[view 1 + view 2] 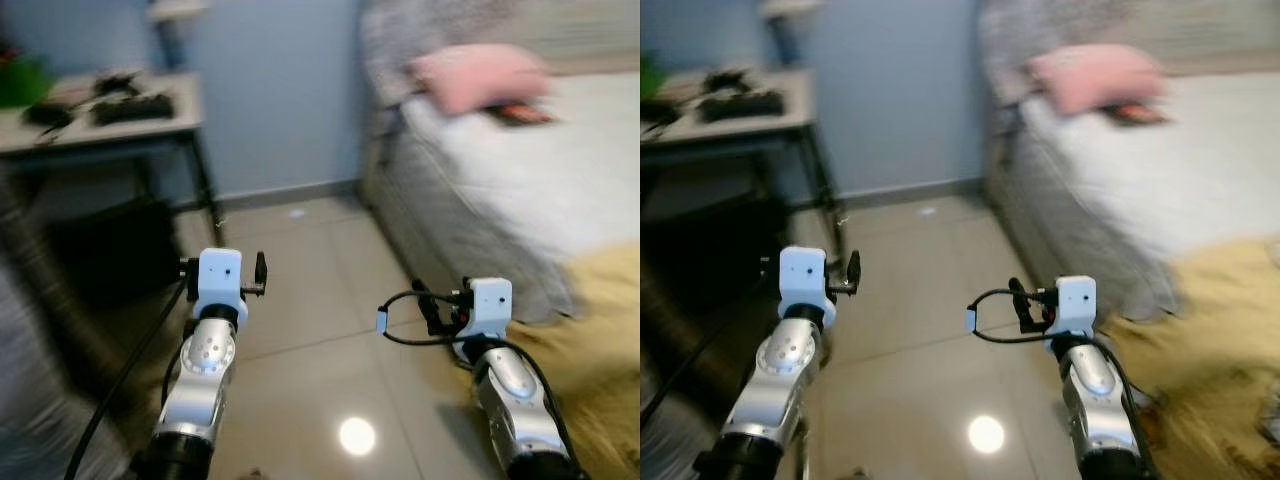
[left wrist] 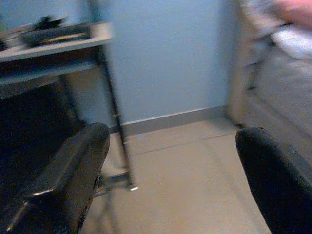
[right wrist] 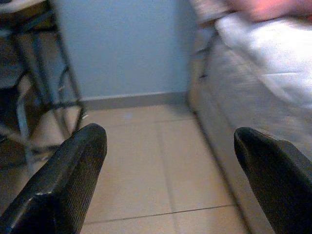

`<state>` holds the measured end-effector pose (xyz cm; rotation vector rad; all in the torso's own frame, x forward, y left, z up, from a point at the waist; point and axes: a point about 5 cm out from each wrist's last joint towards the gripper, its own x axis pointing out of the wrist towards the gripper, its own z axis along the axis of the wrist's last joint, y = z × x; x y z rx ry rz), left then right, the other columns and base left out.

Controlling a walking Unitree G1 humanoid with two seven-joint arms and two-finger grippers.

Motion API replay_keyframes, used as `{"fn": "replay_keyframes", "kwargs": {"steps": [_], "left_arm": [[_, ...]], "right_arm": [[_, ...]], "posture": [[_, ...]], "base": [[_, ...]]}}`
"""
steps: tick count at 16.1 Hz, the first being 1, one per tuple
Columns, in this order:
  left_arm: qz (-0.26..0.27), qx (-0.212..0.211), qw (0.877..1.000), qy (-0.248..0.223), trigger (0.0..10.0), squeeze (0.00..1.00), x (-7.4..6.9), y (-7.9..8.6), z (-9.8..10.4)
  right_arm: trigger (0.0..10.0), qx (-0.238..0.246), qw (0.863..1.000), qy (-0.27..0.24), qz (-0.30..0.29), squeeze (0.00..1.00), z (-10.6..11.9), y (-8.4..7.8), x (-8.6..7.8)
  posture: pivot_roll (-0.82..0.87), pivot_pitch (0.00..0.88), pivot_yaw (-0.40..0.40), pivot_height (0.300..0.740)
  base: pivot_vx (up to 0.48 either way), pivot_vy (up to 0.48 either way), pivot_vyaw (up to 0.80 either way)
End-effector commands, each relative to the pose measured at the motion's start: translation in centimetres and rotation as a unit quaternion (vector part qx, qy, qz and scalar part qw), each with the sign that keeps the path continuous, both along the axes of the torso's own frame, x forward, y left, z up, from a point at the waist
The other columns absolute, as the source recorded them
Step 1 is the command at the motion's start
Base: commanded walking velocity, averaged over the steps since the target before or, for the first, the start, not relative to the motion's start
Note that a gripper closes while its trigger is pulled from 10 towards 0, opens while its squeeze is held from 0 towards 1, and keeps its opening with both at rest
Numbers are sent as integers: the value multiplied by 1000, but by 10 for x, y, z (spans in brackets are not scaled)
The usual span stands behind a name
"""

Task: Clean up the room

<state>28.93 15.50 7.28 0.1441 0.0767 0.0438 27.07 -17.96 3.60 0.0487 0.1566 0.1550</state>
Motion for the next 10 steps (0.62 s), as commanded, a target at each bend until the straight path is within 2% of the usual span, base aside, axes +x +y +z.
{"fn": "replay_keyframes", "kwargs": {"steps": [1, 2, 5, 7, 8, 9, 10], "left_arm": [[19, 3, 1000, 5, 10000, 0, -2, 9, -1], [15, -8, 1000, 11, 10000, 0, -2, 9, -3], [7, 2, 1000, 11, 10000, 0, -3, 8, -2], [-14, 14, 1000, 11, 10000, 0, -9, 7, -4], [-59, 30, 998, 15, 10000, 0, -18, 5, -6], [-65, 38, 997, 13, 10000, 0, -21, 8, -7], [-65, 43, 997, 13, 10000, 0, -24, 12, -9]], "right_arm": [[10000, 7, 1000, 7, 6, 0, -3, 4, -2], [10000, 7, 1000, 11, -1, 0, -4, 4, -2], [10000, 8, 1000, 13, -16, 0, -5, 2, -1], [10000, -29, 999, 17, -2, 0, -9, -6, -15], [10000, -55, 998, 31, 7, 0, -16, -17, -26], [10000, -59, 998, 36, 6, 0, -17, -22, -27], [10000, -55, 998, 35, 2, 0, -17, -25, -27]], "posture": [[31, 0, 25, 740], [31, 0, 25, 740], [33, 0, 27, 740], [33, 0, 30, 740], [33, 0, 25, 740], [36, 0, 24, 740], [37, 0, 25, 740]], "base": [[0, 0, 656], [0, 0, 631], [0, 0, 0], [0, 0, 0], [0, 0, 0], [0, 0, 0], [0, 0, 719]]}}
